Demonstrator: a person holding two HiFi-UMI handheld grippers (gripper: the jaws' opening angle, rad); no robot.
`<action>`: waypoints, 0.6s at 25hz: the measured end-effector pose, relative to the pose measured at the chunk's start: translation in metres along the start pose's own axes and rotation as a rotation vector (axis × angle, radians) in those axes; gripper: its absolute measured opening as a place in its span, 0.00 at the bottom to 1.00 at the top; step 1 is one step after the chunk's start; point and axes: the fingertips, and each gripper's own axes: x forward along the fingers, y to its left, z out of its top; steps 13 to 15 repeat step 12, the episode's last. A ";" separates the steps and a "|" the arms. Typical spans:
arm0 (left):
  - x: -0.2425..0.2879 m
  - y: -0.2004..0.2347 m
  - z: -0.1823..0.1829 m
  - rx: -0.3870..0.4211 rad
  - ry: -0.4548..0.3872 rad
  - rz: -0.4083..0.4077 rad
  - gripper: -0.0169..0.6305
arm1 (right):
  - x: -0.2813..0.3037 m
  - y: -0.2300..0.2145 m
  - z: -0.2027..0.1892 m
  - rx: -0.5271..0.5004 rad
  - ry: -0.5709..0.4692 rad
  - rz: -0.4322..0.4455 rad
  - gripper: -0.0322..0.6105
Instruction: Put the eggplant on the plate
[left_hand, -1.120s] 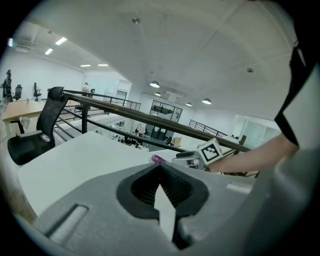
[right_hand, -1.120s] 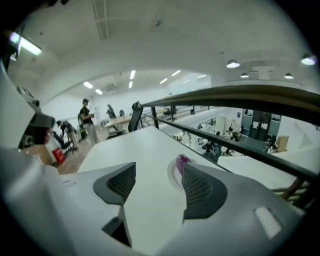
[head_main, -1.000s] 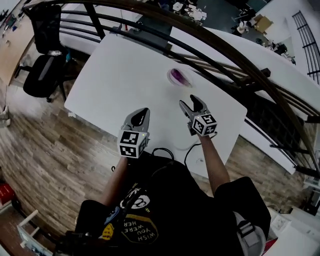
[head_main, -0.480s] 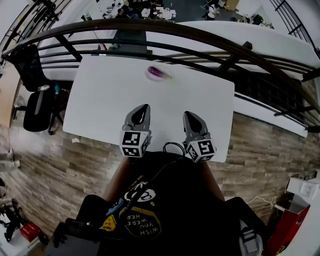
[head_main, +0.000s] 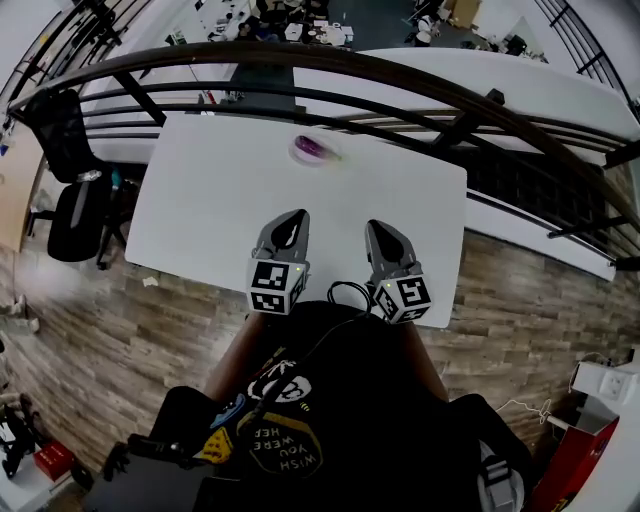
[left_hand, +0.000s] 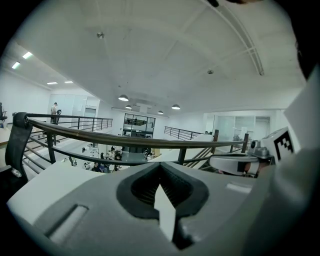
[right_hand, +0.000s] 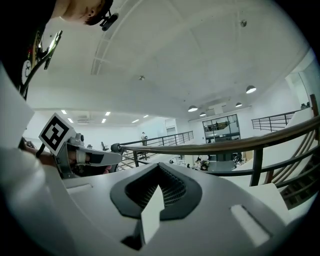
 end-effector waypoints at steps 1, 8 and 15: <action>-0.001 0.000 0.000 0.002 0.002 0.000 0.03 | 0.001 0.003 0.001 0.008 -0.003 0.020 0.05; -0.002 0.004 -0.001 0.004 0.008 0.015 0.03 | 0.008 0.014 0.004 -0.001 -0.007 0.083 0.05; -0.003 0.003 0.001 0.015 -0.005 0.011 0.03 | 0.007 0.018 -0.002 0.007 0.003 0.097 0.05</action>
